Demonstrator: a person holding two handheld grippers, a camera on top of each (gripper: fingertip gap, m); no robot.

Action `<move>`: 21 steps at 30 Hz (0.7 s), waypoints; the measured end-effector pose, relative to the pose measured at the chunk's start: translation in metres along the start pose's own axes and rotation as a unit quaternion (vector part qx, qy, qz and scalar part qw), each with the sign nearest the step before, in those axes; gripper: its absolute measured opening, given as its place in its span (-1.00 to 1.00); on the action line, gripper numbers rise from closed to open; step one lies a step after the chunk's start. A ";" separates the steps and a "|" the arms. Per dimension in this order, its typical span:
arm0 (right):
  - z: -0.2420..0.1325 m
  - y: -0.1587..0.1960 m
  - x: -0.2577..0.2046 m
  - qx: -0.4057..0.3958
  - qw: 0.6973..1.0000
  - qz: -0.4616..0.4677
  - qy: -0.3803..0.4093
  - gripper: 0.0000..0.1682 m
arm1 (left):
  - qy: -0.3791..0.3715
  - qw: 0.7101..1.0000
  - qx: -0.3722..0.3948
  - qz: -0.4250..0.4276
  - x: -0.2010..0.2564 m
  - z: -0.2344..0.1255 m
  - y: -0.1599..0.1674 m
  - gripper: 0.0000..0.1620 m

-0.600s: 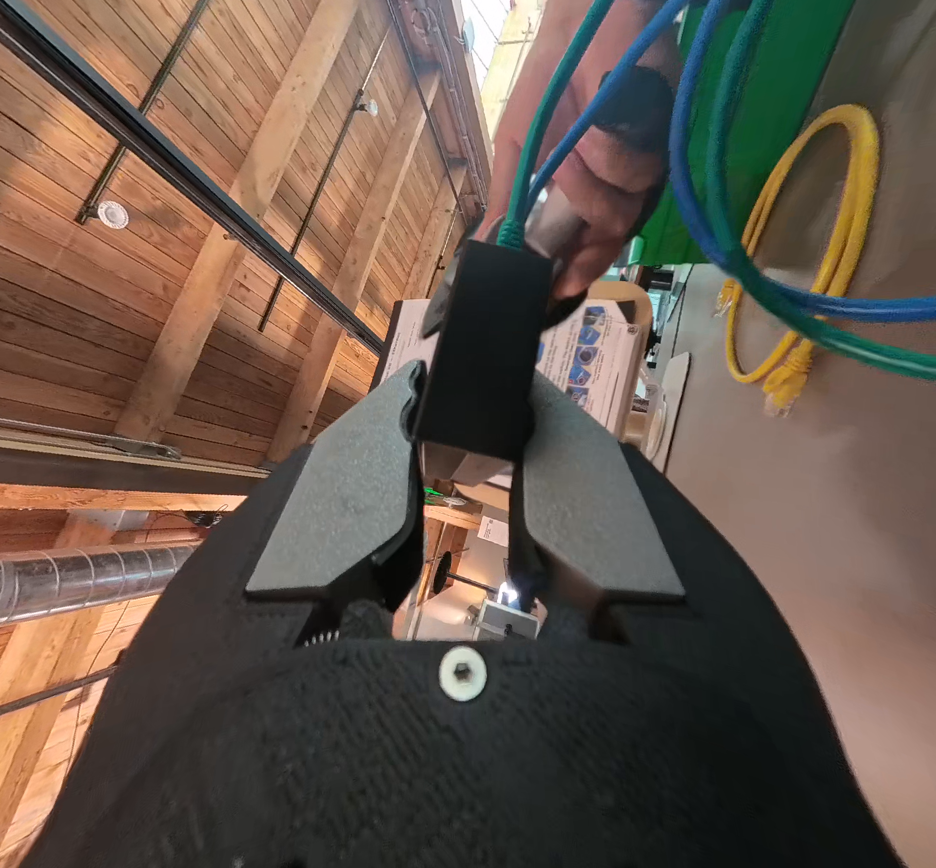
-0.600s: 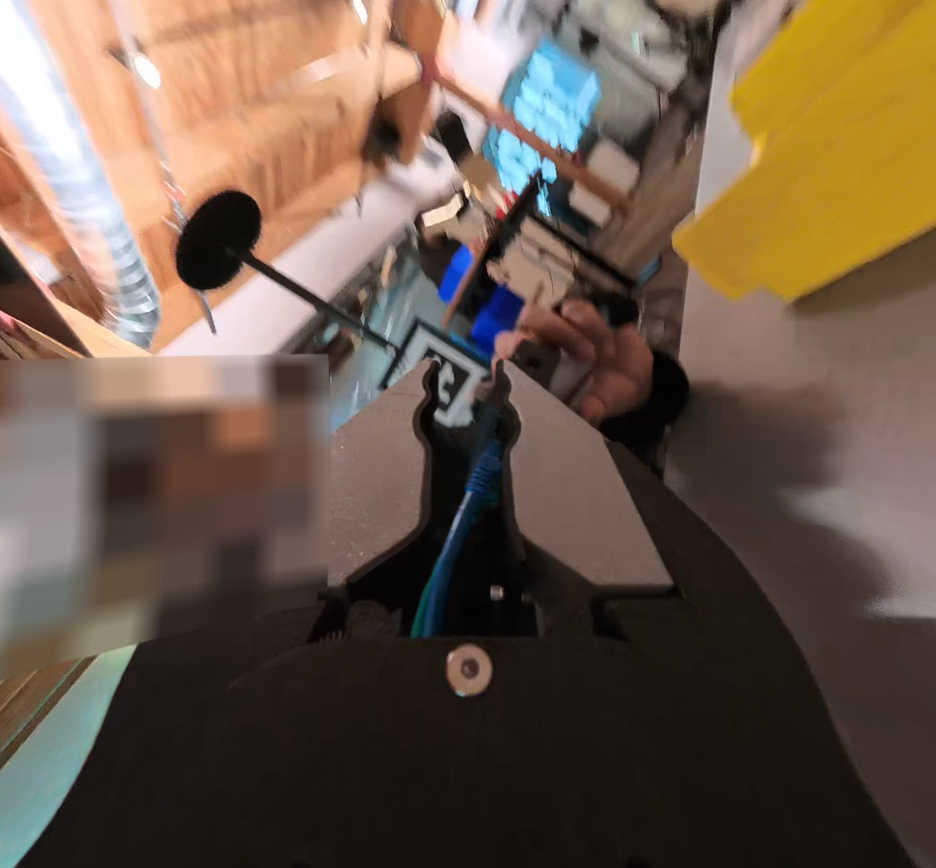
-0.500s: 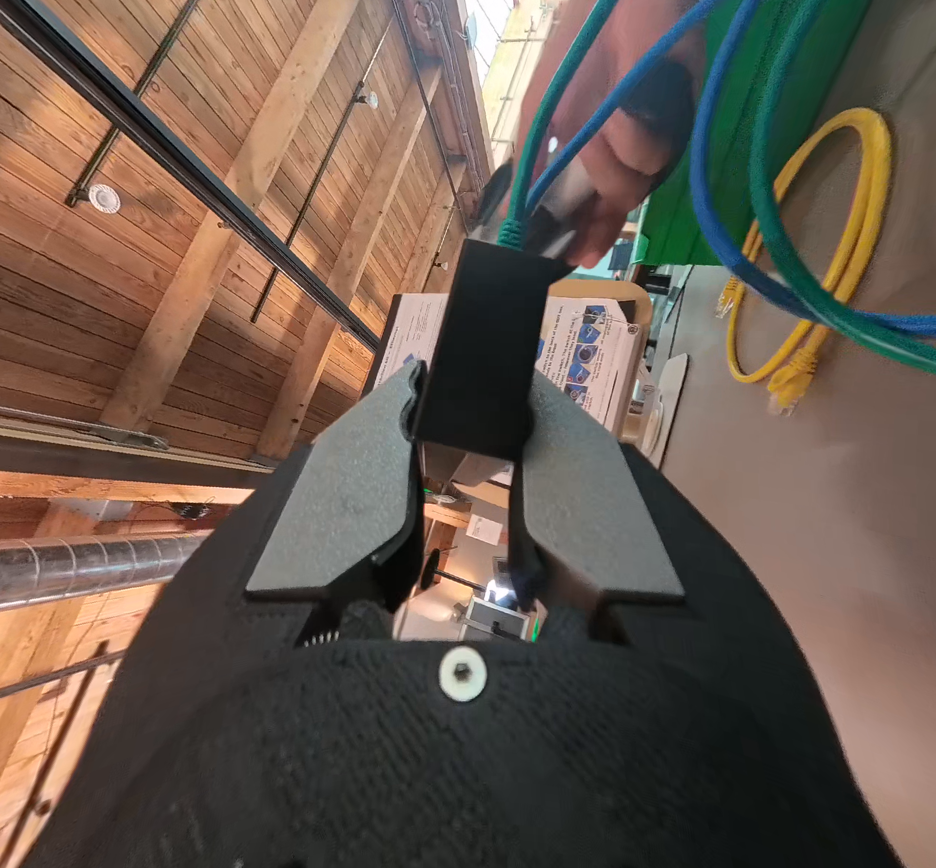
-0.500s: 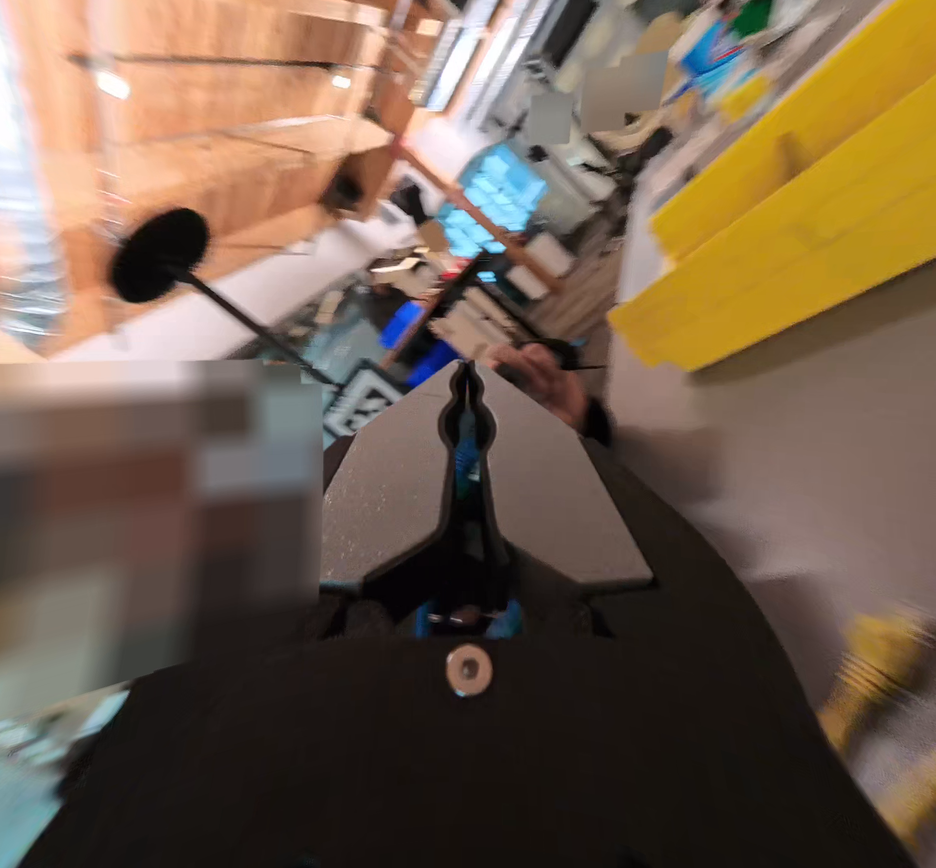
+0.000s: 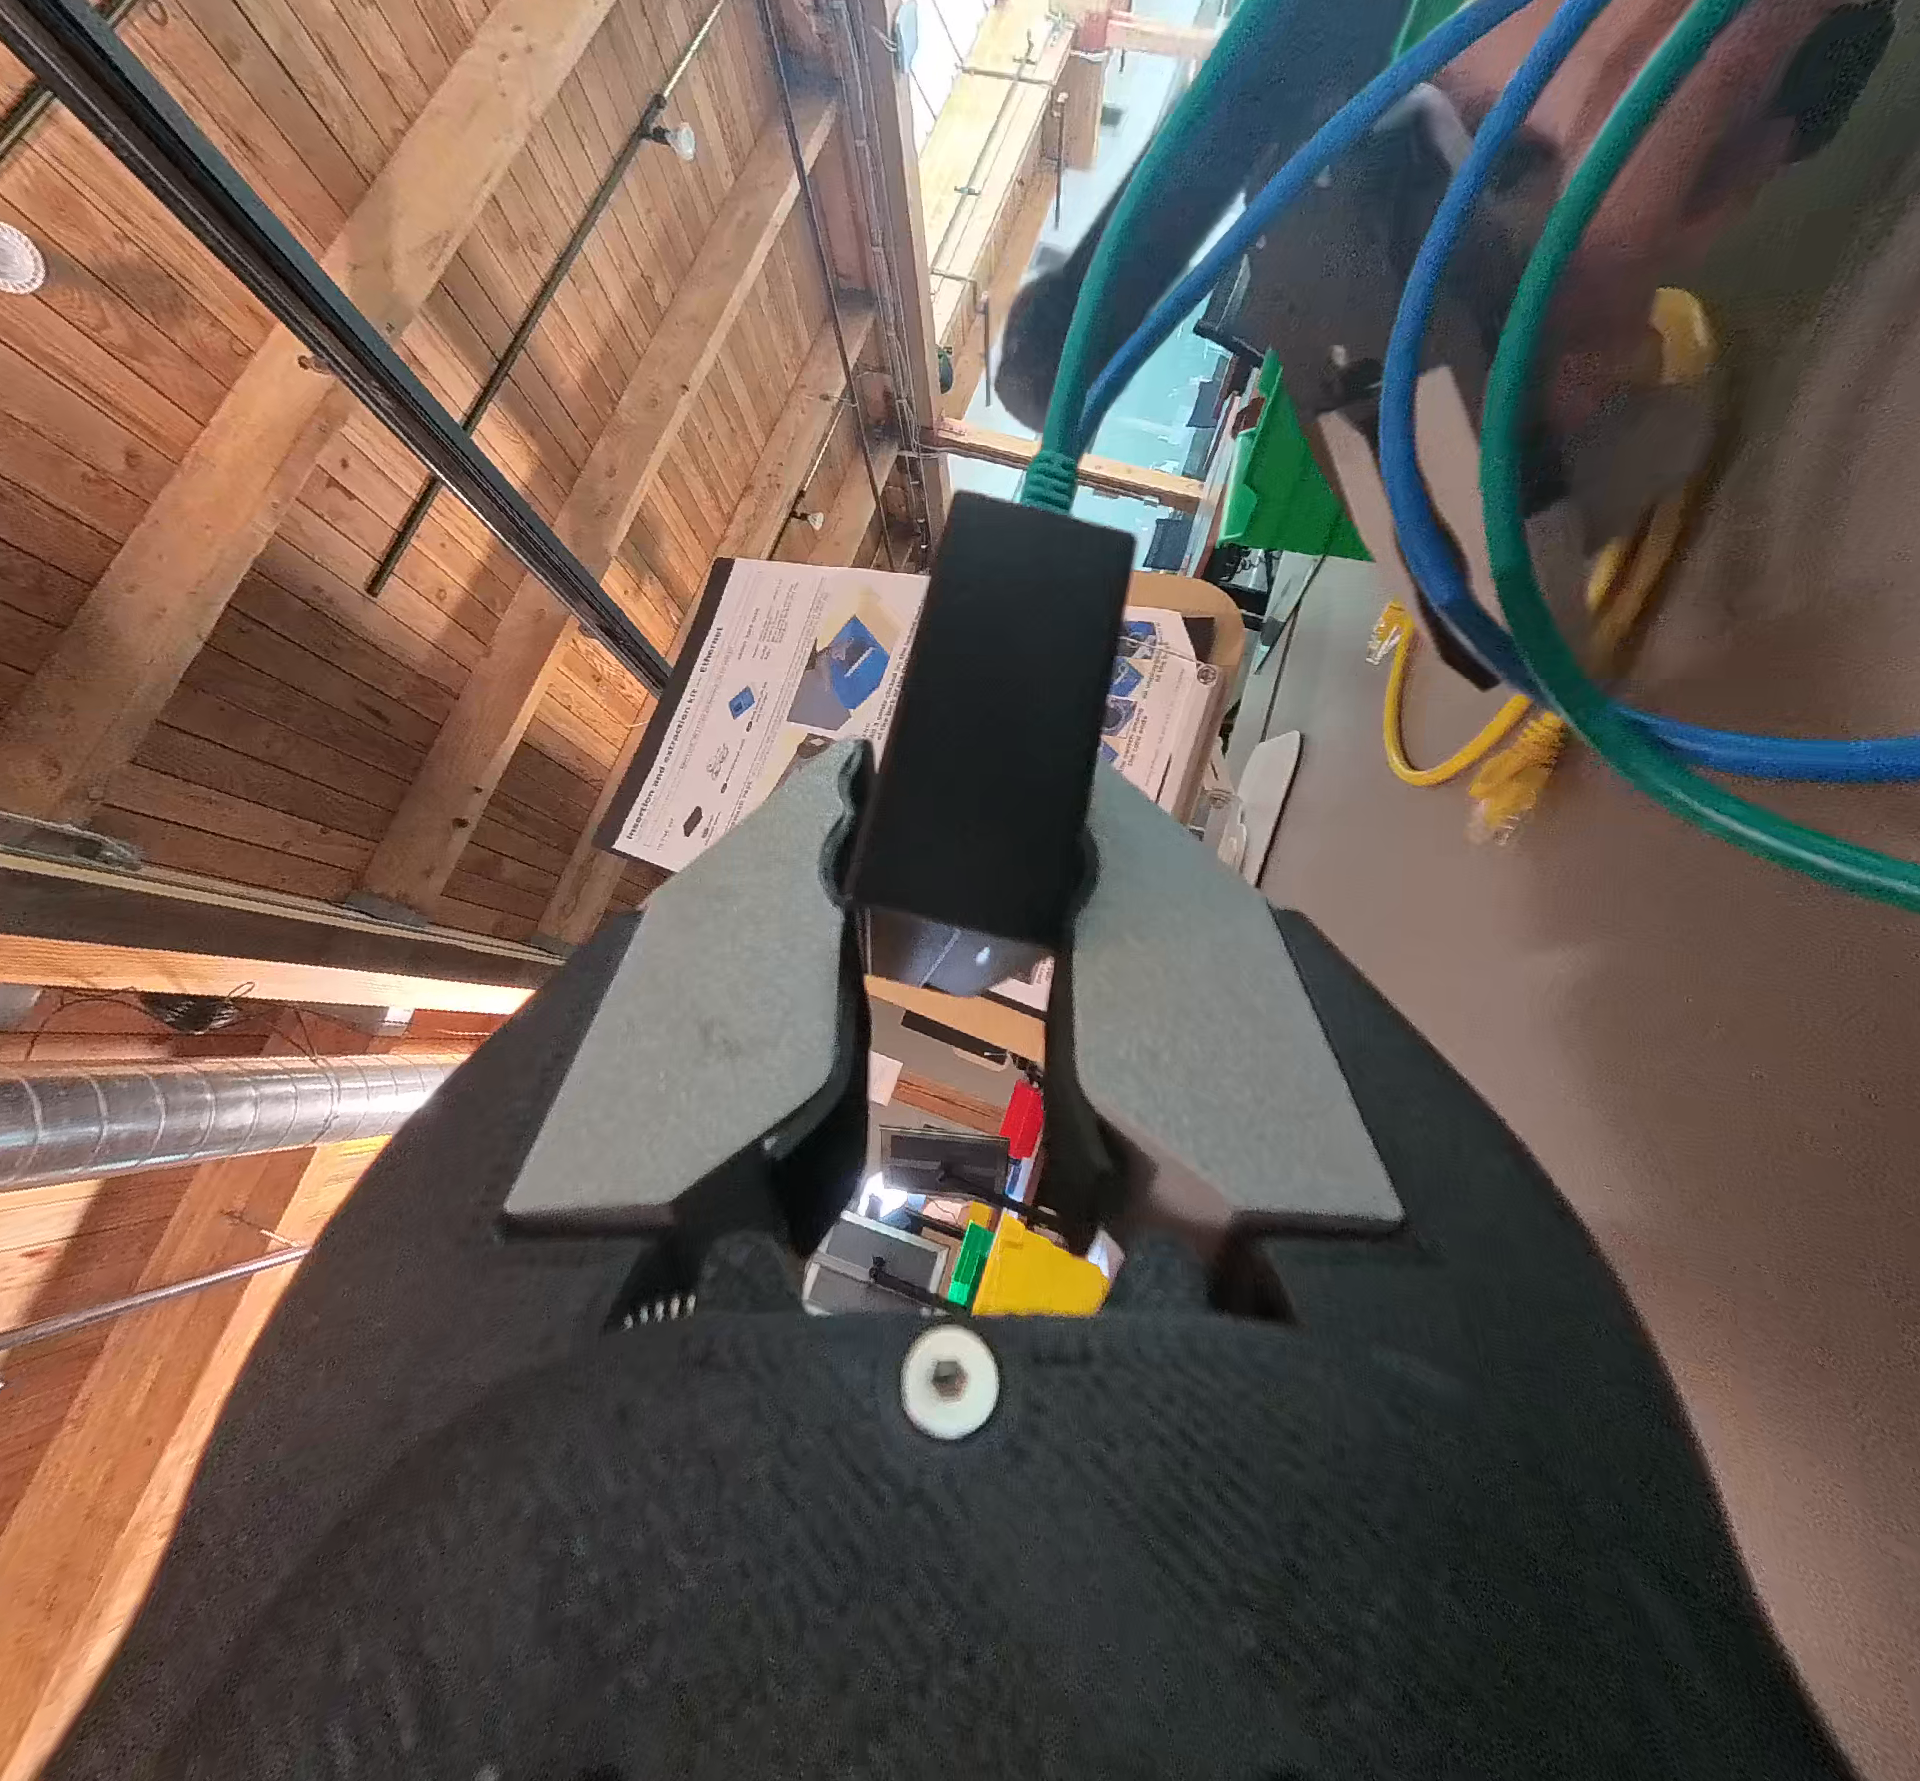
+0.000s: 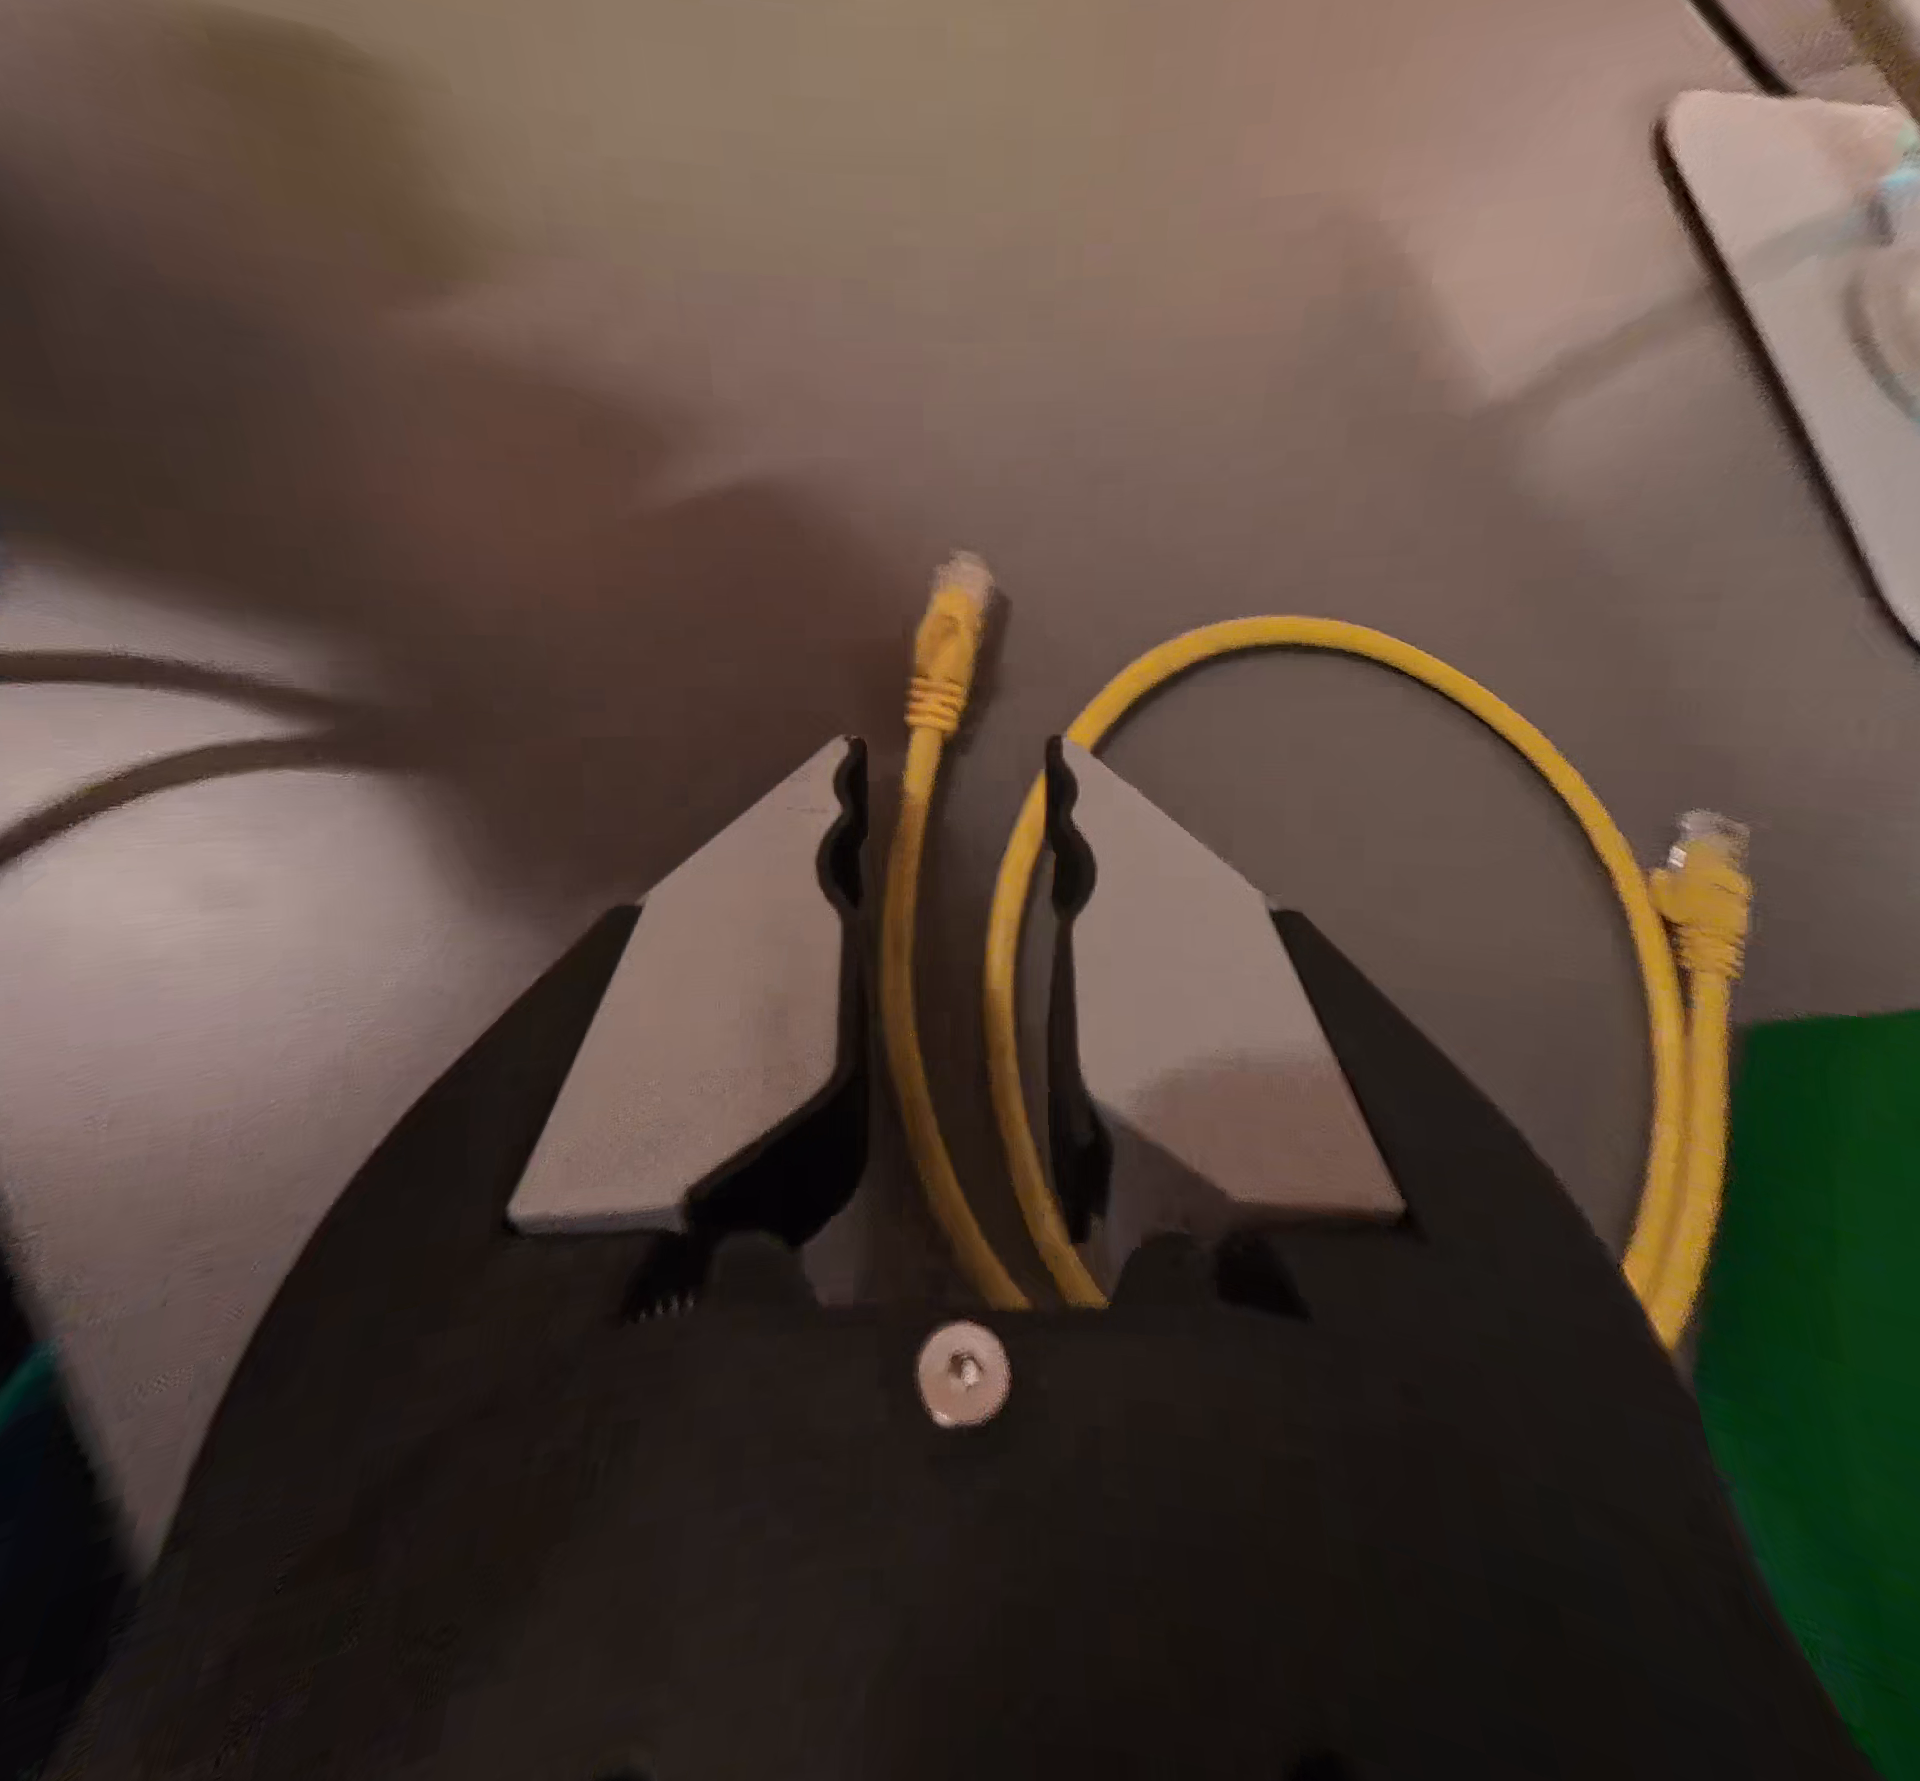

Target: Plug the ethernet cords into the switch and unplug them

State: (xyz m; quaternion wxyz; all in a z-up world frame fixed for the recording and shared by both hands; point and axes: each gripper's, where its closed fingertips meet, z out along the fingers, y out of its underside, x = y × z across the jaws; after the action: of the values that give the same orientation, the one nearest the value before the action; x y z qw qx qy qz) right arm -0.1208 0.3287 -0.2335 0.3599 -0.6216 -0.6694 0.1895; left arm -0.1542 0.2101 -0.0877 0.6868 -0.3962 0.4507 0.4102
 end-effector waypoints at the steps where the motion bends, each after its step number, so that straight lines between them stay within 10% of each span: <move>1: 0.005 0.001 -0.002 -0.003 1.000 -0.009 0.003 -0.62 | 0.000 1.000 -0.001 0.001 0.000 0.000 0.000 -0.60; 3: 0.010 -0.003 -0.008 0.008 1.000 -0.017 -0.012 -0.93 | 0.002 1.000 -0.002 0.001 0.000 0.000 0.001 -0.60; 9: -0.002 -0.011 -0.018 0.012 0.996 0.004 -0.086 -0.78 | -0.006 1.000 -0.017 0.018 -0.005 -0.003 0.013 -0.59; 15: -0.060 0.015 0.101 0.034 0.982 0.160 0.099 -0.63 | -0.024 0.999 -0.023 0.009 -0.018 -0.008 0.023 -0.59; 21: -0.031 0.070 0.117 -0.051 0.973 0.169 0.149 -0.70 | -0.035 0.999 -0.022 0.031 -0.020 -0.008 0.020 -0.60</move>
State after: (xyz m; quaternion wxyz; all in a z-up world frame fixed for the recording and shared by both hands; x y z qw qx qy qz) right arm -0.0458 0.4471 -0.2333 0.3861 -0.7645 -0.5024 0.1186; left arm -0.1806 0.2056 -0.0745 0.6803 -0.3827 0.4293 0.4544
